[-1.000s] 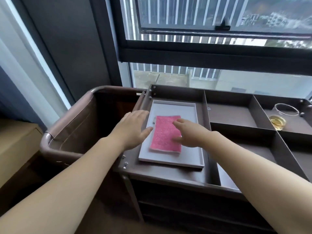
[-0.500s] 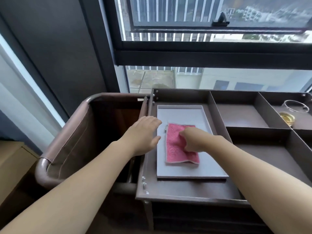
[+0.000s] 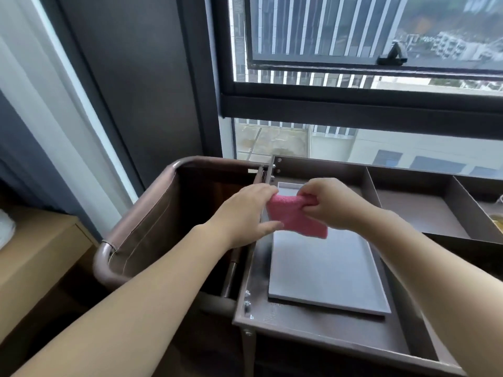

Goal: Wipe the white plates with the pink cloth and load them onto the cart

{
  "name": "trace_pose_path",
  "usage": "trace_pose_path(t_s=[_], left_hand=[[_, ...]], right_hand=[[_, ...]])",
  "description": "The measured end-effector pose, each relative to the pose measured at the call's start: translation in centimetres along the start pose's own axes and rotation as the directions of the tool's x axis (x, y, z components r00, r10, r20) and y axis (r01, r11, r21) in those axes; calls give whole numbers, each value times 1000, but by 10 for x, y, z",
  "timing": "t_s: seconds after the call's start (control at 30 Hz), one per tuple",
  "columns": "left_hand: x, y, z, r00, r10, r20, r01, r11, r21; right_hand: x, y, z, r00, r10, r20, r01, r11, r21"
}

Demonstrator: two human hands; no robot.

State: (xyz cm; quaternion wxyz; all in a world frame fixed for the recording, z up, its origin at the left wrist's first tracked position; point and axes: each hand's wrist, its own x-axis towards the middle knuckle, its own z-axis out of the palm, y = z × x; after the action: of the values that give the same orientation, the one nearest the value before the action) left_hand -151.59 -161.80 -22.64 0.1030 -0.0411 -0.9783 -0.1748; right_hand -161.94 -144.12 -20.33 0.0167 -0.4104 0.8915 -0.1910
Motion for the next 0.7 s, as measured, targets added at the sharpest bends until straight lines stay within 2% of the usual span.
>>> trace_pose_path(t_s=[0.13,0.27,0.33,0.43,0.6,0.7], left_hand=[[-17,-5,-31,974,-134,-183,104,980,-168],[-63,-23,-64,898,-315,-307,236,934,-268],[-97,-32,-77,844,-399,-358,314,909,-273],[-160,-46,-89,745,-520,-417,438,854,-282],[-271,-64,-106,568,-670,-479,592,736,-328],[-336,-76,-112,473,-725,-501,661,668,-343]], right_hand=[[18,-43,-21,976,-205,-70,212,973,93],[44,-88,-9,938,-339,-70,346,917,197],[54,-118,8,901,-430,-62,432,871,235],[62,-173,34,803,-594,-45,583,767,266],[53,-278,85,674,-732,97,686,670,285],[37,-339,115,595,-795,117,740,599,306]])
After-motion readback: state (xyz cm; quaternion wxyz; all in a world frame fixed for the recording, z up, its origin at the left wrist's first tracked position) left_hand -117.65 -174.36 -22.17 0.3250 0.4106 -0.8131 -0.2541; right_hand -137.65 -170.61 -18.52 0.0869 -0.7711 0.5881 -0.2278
